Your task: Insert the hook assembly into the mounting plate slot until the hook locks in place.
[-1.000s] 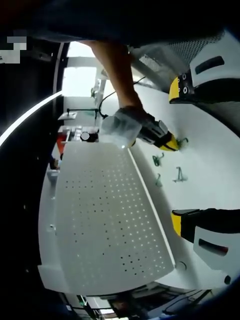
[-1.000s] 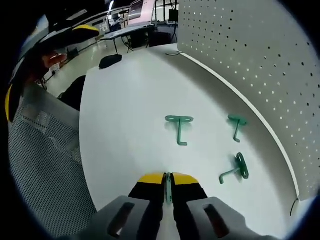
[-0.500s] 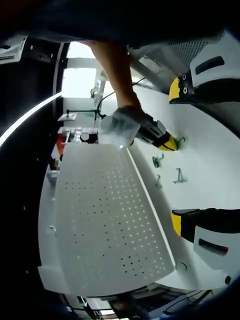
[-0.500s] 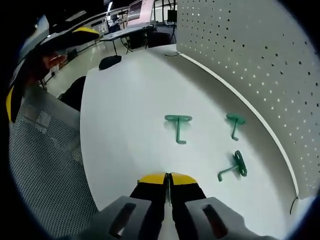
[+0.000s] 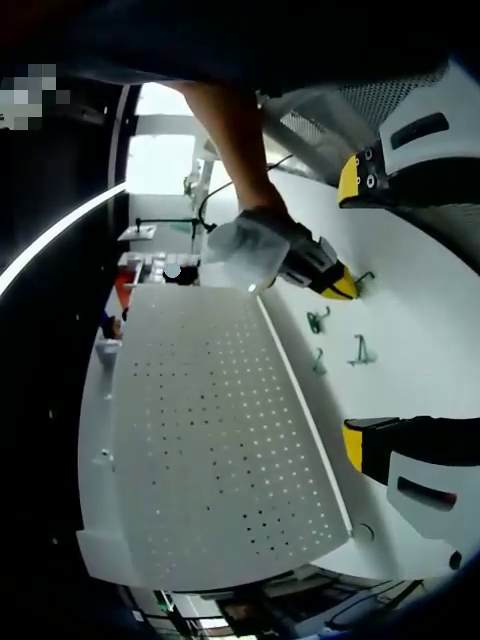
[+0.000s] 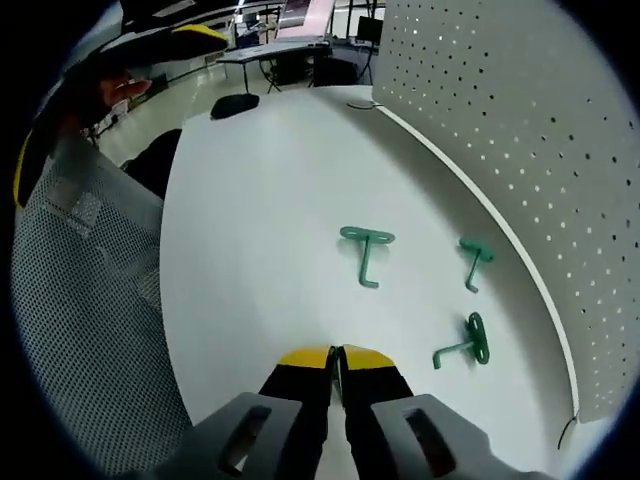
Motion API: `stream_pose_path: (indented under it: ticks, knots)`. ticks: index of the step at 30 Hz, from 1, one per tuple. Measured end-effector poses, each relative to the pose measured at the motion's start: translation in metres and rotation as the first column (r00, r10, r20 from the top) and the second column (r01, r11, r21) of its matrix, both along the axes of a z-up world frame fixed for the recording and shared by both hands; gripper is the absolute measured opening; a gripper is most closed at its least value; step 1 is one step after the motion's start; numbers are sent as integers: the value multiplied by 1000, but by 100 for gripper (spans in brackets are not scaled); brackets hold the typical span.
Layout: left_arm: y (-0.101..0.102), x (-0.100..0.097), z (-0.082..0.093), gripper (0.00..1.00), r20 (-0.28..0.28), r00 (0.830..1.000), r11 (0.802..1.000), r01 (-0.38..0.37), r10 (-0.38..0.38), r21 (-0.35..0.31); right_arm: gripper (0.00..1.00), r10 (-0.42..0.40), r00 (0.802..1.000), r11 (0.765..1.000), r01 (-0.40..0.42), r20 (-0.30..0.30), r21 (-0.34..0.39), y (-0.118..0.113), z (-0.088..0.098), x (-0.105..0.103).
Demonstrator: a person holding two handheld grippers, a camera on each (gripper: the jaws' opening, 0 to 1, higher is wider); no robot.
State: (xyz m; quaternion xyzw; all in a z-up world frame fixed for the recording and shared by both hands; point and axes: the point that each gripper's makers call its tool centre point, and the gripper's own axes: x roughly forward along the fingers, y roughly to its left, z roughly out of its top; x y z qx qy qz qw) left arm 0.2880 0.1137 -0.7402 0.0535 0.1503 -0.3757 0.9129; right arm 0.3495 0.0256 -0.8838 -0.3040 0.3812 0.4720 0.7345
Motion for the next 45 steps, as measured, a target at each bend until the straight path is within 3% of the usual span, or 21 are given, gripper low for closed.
stream_pose_path:
  ticks: [3, 13, 29, 38, 45]
  knots:
    - [0, 0, 0, 88, 1, 1000, 1000, -1, 1, -1, 2, 25, 999, 999, -24, 24, -37, -3, -2, 0]
    - [1, 0, 1, 88, 3, 1000, 1000, -5, 5, -3, 6, 34, 999, 999, -33, 25, -33, -3, -1, -1]
    - [1, 0, 1, 87, 3, 1000, 1000, -6, 6, -4, 2, 43, 999, 998, -41, 33, -49, -7, -2, 0]
    - [1, 0, 1, 87, 4, 1000, 1000, -5, 5, -5, 2, 28, 999, 999, -27, 29, -36, -9, 1, 1]
    - [0, -1, 1, 87, 1, 1000, 1000, 0, 0, -1, 1, -3, 999, 1000, 3, 35, 14, -6, 10, 5]
